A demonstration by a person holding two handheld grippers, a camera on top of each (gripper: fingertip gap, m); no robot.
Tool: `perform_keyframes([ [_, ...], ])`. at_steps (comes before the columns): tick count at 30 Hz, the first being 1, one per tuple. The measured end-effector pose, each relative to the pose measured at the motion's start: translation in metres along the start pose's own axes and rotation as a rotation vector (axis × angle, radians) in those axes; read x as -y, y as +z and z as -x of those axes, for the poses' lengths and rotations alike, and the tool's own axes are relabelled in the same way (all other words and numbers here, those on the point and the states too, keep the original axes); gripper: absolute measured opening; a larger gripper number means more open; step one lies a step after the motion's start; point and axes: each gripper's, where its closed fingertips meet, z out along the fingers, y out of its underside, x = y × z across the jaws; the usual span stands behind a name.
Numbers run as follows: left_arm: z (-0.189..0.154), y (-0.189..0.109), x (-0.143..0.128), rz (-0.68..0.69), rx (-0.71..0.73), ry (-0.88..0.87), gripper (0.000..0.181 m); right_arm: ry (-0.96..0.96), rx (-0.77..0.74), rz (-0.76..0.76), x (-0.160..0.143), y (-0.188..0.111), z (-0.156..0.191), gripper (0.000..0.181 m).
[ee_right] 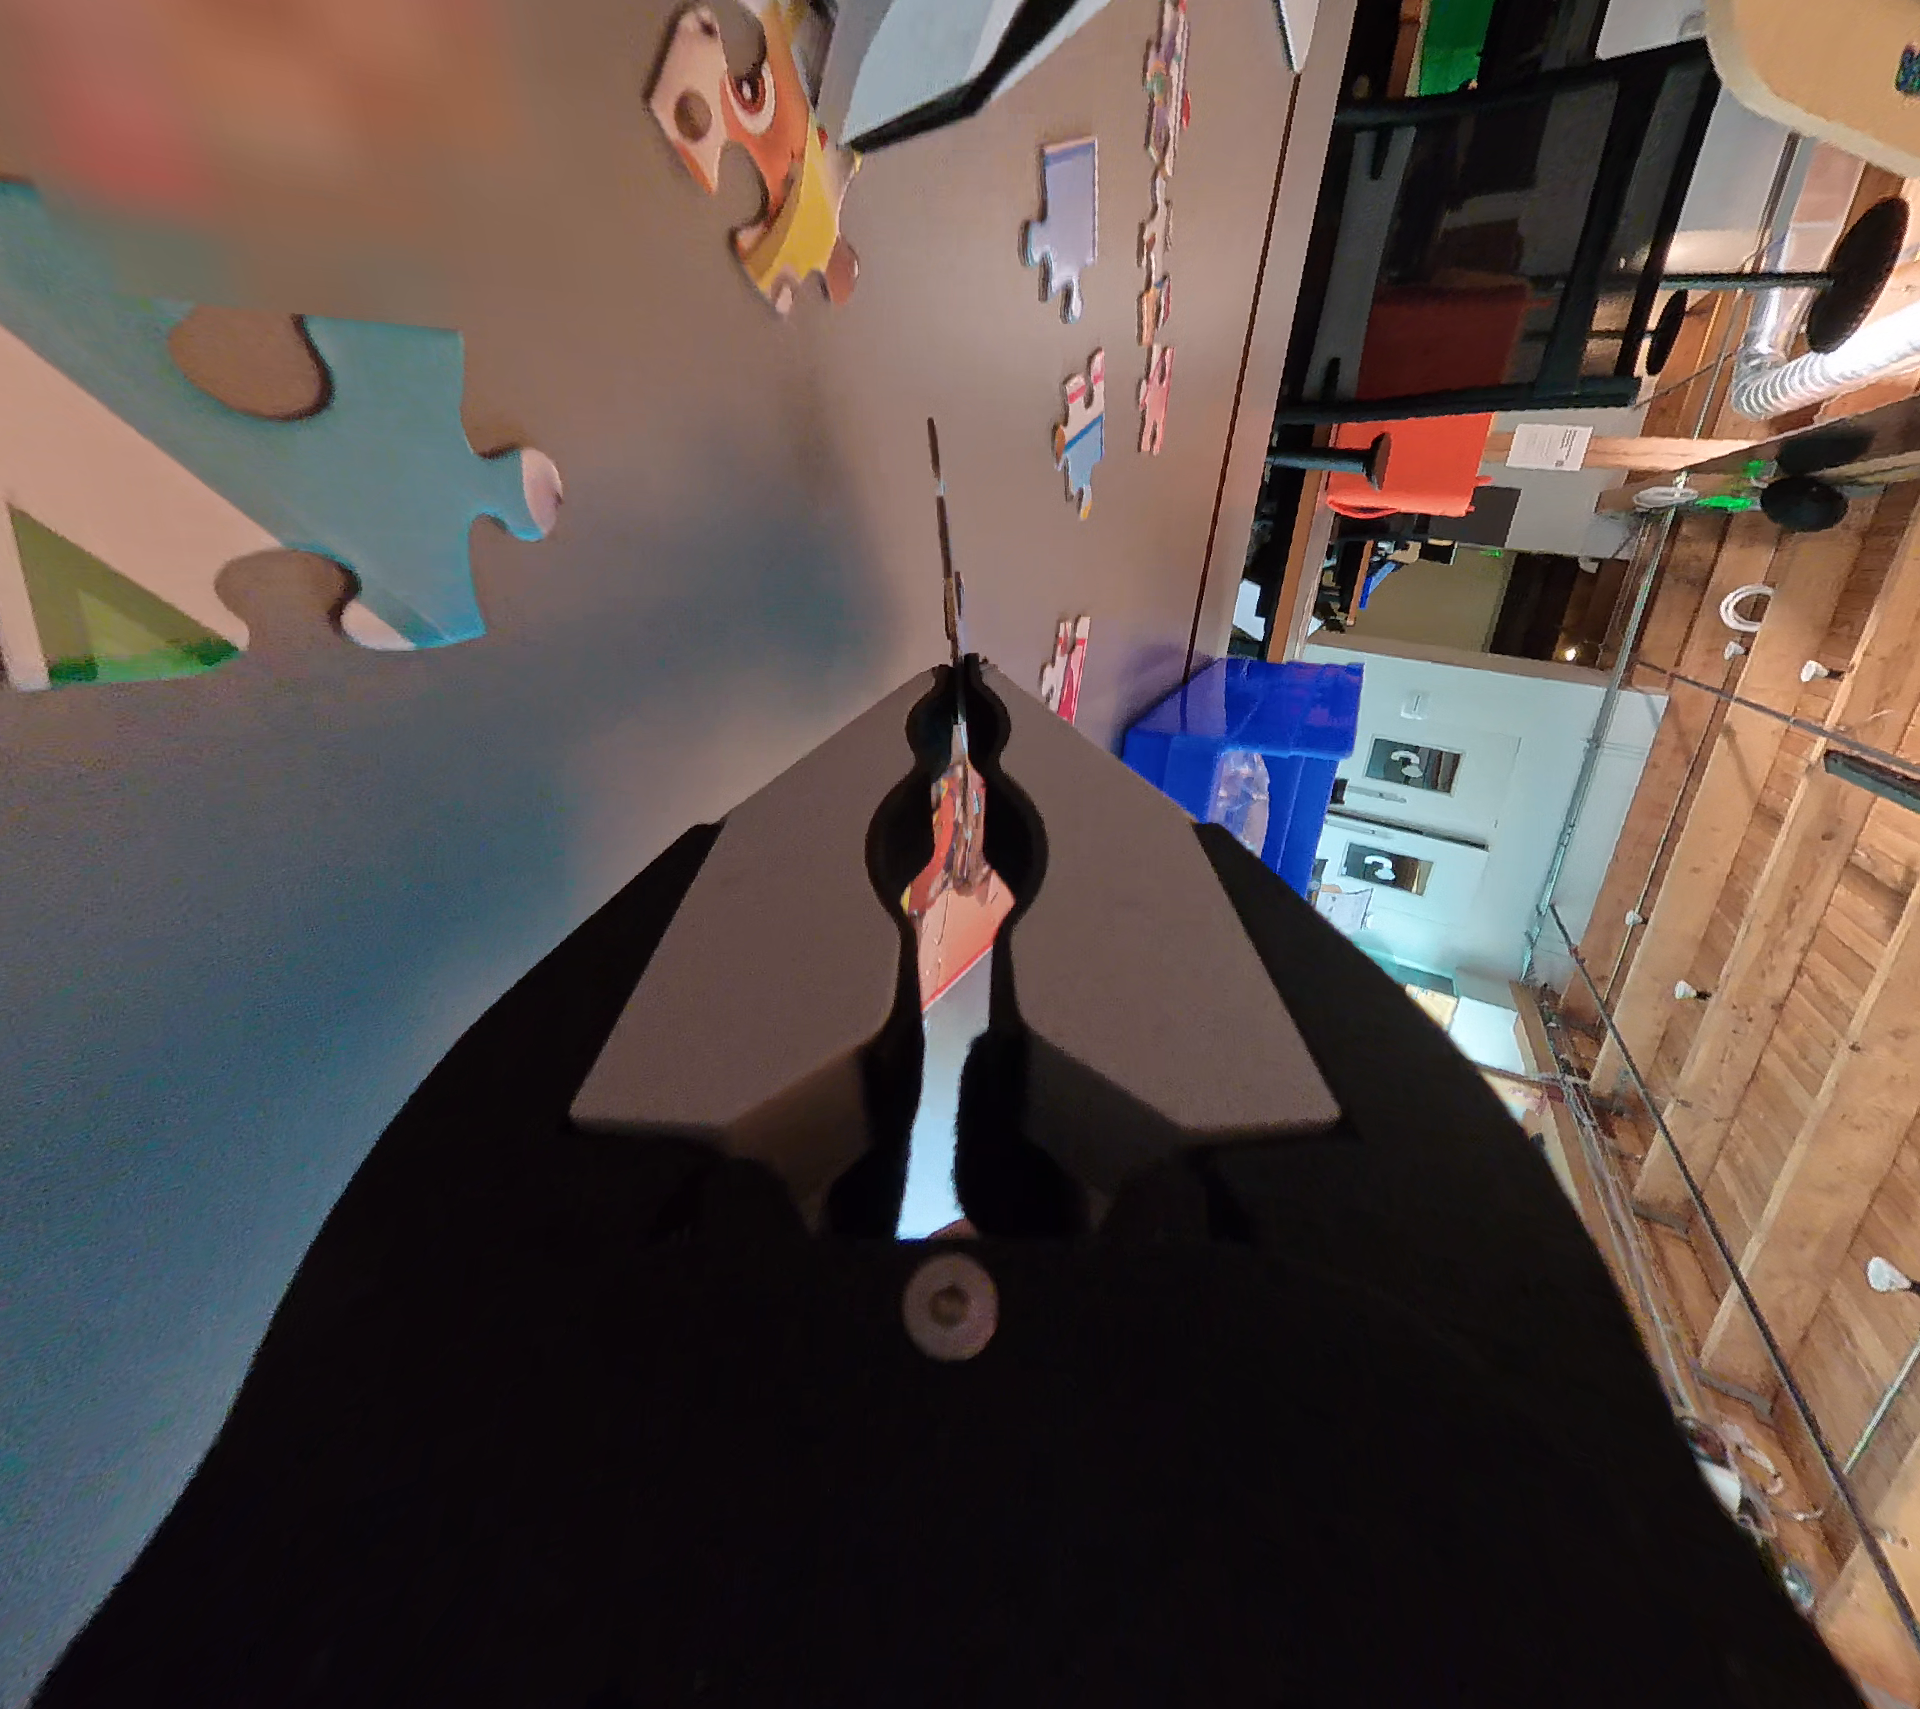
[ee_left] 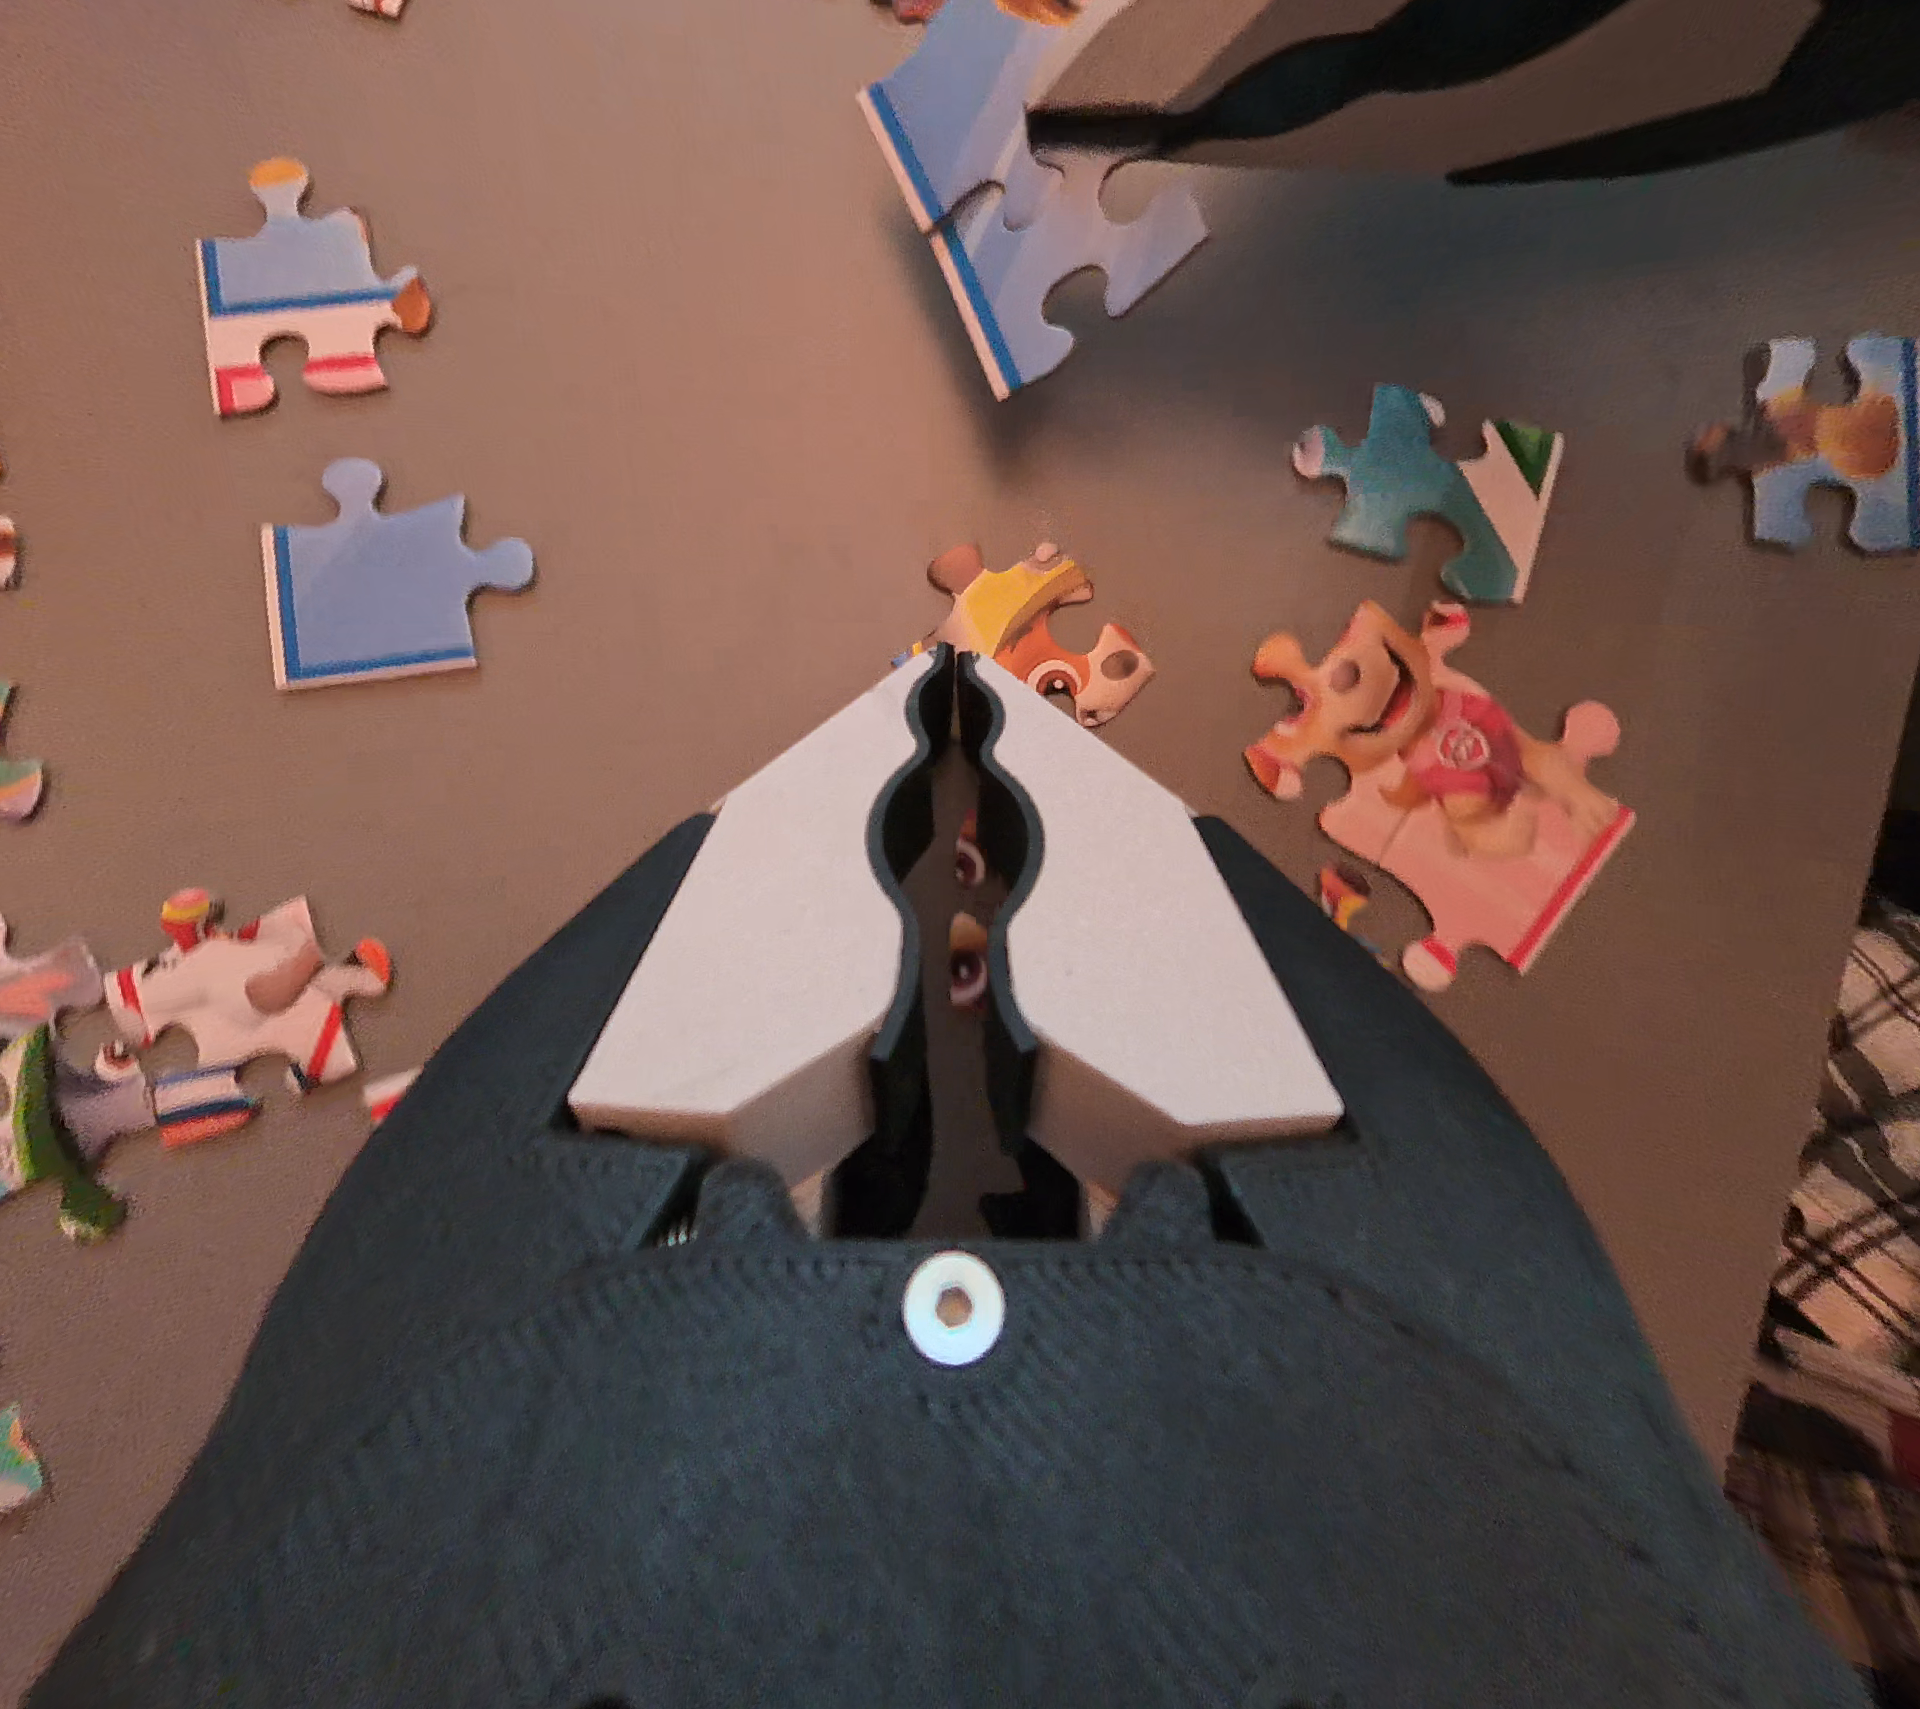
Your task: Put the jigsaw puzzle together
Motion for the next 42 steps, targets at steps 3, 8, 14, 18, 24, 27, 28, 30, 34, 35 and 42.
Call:
perform_keyframes([
  [3,-0.002,-0.01,-0.014,0.013,0.0,-0.01,0.0,-0.03,0.007,-0.023,0.01,0.004,0.001,0.0],
  [8,-0.005,-0.025,-0.033,0.031,0.001,-0.027,0.0,-0.079,0.056,-0.045,0.025,0.014,0.01,0.0],
  [14,-0.008,-0.033,-0.042,0.033,-0.016,-0.04,0.003,-0.08,0.155,-0.021,0.026,0.013,0.013,0.016],
  [18,-0.008,-0.033,-0.042,0.024,-0.029,-0.04,0.004,-0.027,0.233,0.012,0.013,0.003,0.013,0.027],
  [24,-0.009,-0.033,-0.041,0.015,-0.053,-0.045,0.005,0.177,0.355,0.062,-0.002,-0.012,0.007,0.008],
  [27,-0.008,-0.032,-0.04,0.007,-0.053,-0.046,0.005,0.491,0.415,0.009,0.01,-0.004,-0.001,0.0],
  [28,-0.008,-0.032,-0.04,0.006,-0.052,-0.045,0.005,0.543,0.417,0.011,0.011,0.002,0.0,0.0],
  [30,-0.008,-0.032,-0.039,0.005,-0.048,-0.041,0.005,0.624,0.459,0.009,0.014,0.013,0.008,0.0],
  [34,-0.009,-0.032,-0.04,-0.001,-0.048,-0.042,0.006,0.657,0.489,-0.006,0.02,0.025,0.018,0.0],
  [35,-0.009,-0.032,-0.04,-0.001,-0.049,-0.041,0.007,0.656,0.5,0.004,0.019,0.025,0.019,0.0],
  [42,-0.012,-0.033,-0.032,-0.004,-0.054,-0.017,0.011,0.671,0.522,0.063,0.019,0.022,0.009,0.0],
])
